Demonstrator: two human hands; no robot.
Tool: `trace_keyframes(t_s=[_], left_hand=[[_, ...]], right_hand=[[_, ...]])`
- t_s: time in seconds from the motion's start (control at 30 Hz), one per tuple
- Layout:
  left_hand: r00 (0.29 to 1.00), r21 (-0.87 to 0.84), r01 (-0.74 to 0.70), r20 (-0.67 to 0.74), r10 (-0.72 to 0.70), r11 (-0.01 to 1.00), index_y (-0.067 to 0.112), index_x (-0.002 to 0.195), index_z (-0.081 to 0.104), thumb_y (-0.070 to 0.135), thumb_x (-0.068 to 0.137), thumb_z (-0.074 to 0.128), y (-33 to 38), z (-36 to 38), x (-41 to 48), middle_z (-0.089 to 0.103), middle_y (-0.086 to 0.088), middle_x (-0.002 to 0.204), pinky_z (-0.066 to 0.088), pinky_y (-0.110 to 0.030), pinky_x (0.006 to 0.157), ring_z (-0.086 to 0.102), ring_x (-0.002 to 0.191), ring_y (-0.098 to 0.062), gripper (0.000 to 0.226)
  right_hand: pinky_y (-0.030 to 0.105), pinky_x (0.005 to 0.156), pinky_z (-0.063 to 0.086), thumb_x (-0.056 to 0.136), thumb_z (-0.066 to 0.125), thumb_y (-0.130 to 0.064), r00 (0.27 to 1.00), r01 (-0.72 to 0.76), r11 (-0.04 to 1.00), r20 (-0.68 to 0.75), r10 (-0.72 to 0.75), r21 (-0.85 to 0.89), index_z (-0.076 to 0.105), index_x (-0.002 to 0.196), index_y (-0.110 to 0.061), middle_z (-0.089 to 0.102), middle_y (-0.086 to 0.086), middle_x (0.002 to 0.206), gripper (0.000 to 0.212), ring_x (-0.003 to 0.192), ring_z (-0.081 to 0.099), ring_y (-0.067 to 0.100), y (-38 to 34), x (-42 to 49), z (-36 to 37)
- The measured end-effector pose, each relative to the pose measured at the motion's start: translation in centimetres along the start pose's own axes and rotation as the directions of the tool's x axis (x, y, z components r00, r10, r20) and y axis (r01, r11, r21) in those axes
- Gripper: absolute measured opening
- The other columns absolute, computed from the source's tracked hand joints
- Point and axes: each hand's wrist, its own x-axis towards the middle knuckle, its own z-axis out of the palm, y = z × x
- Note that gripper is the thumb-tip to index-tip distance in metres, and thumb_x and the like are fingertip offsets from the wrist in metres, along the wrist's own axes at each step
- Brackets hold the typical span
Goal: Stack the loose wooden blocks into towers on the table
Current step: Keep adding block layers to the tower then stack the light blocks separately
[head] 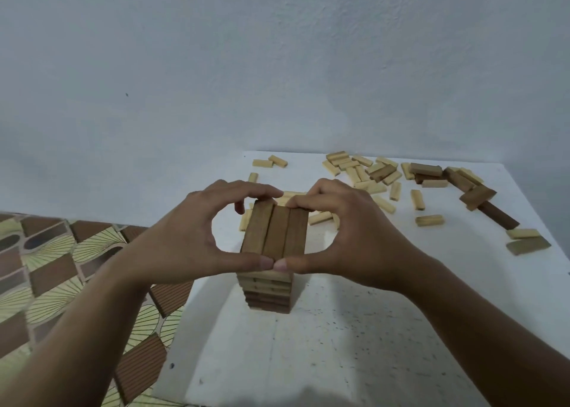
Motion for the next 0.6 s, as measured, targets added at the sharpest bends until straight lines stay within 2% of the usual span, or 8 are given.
trace_keyframes(t_s=[0.1, 0.23, 0.37, 0.6], left_hand=[[1.0, -0.042, 0.001, 0.012, 0.0, 0.999, 0.049, 0.132, 0.055, 0.051, 0.06, 0.089, -1.0, 0.2, -0.3, 0.058, 0.021, 0.121, 0.031, -0.003, 0.085, 0.052, 0.112, -0.015, 0.08], [1.0, -0.061, 0.008, 0.028, -0.006, 0.998, 0.053, 0.129, 0.055, 0.051, 0.057, 0.092, -1.9, 0.5, -0.4, 0.057, 0.026, 0.121, 0.032, -0.001, 0.084, 0.052, 0.113, -0.012, 0.081], [1.0, -0.06, 0.011, 0.018, -0.01, 0.998, 0.053, 0.13, 0.054, 0.051, 0.058, 0.092, -2.5, 0.8, -0.4, 0.058, 0.024, 0.121, 0.031, 0.0, 0.084, 0.052, 0.114, -0.009, 0.081], [0.999, -0.095, 0.008, 0.04, -0.004, 0.995, 0.05, 0.132, 0.054, 0.052, 0.062, 0.089, -3.2, 1.1, -0.4, 0.056, 0.027, 0.123, 0.032, -0.003, 0.088, 0.052, 0.116, -0.01, 0.079]], right_hand=[[0.028, 0.09, 0.032, 0.059, 0.079, -0.074, 1.0, 0.012, 0.998, 0.018, -0.011, -0.058, 0.064, 0.127, -0.035, 0.054, -0.021, 0.103, 0.079, 0.104, 0.045, -0.004, -0.5, 0.0, 0.5], [0.027, 0.092, 0.027, 0.062, 0.078, -0.074, 0.999, 0.024, 0.991, 0.048, -0.018, -0.134, 0.061, 0.131, -0.033, 0.052, -0.018, 0.108, 0.082, 0.11, 0.035, -0.007, -0.9, -0.1, 1.0], [0.029, 0.092, 0.028, 0.062, 0.074, -0.078, 0.999, 0.022, 0.988, 0.031, -0.017, -0.154, 0.061, 0.129, -0.033, 0.053, -0.019, 0.109, 0.082, 0.101, 0.037, -0.006, -1.0, -0.1, 1.2], [0.031, 0.094, 0.027, 0.062, 0.072, -0.079, 0.999, 0.009, 0.985, 0.04, -0.002, -0.171, 0.061, 0.131, -0.032, 0.052, -0.021, 0.111, 0.084, 0.101, 0.033, -0.007, -1.2, -0.4, 1.5]])
